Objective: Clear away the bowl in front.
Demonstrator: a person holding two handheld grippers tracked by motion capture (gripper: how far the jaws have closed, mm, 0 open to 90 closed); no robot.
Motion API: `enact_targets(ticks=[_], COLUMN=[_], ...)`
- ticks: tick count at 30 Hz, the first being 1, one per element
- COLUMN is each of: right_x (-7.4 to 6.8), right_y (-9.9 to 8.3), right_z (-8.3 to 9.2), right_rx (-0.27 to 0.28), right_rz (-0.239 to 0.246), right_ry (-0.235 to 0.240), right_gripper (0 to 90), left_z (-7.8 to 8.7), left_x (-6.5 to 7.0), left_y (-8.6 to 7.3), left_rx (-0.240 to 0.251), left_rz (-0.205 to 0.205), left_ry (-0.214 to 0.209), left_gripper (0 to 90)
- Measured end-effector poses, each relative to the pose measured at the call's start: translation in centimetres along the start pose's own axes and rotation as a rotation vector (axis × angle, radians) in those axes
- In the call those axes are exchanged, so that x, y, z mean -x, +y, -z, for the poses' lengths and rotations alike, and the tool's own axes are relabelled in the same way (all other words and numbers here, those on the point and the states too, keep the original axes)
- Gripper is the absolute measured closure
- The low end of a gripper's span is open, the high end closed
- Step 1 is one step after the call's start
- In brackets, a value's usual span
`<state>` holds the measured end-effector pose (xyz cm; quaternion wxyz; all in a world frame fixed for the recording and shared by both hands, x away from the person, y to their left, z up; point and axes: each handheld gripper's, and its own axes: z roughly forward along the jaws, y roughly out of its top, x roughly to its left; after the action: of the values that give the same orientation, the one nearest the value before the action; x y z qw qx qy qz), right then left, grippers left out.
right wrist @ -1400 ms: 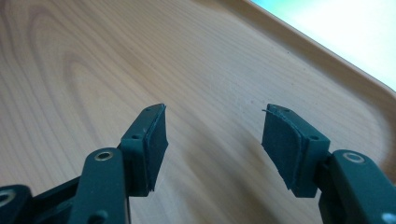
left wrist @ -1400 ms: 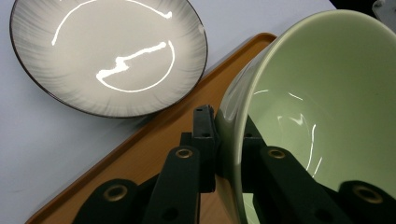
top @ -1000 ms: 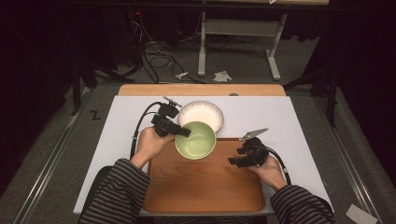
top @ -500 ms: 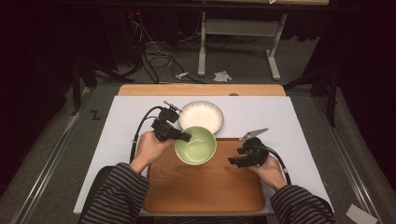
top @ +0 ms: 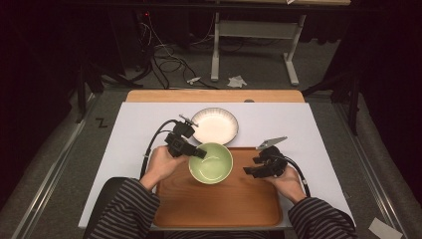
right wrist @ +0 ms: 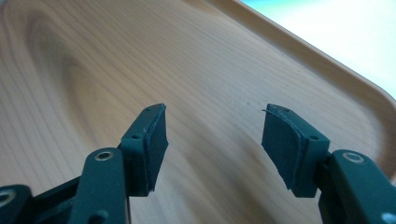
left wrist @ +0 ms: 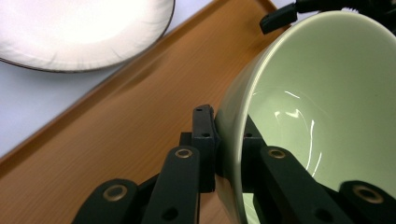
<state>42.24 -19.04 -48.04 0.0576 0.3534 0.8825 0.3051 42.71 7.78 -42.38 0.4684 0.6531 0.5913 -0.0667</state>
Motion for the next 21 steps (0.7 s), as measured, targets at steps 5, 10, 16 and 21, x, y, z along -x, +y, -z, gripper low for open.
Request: enact_targets(ticks=[5, 10, 16, 21], right_x=[0.0, 0.1, 0.0, 0.1], right_y=[0.0, 0.0, 0.0, 0.0], right_z=[0.1, 0.0, 0.1, 0.1], right_rx=[0.001, 0.006, 0.005, 0.009], right_rz=[-0.001, 0.008, 0.006, 0.003], right_ry=[-0.006, -0.001, -0.007, -0.005], right_gripper=[41.6, 41.7, 41.7, 41.7], left_z=[-0.6, -1.0, -1.8, -2.5], left_x=[-0.3, -0.4, -0.7, -1.0], left_y=[-0.4, -0.7, -1.1, -1.3], left_rx=[-0.019, -0.034, -0.056, -0.066], left_rz=[0.007, 0.001, -0.002, 0.004], left_ry=[0.009, 0.013, 0.031, 0.047], left_gripper=[83.1, 83.1, 83.1, 83.1])
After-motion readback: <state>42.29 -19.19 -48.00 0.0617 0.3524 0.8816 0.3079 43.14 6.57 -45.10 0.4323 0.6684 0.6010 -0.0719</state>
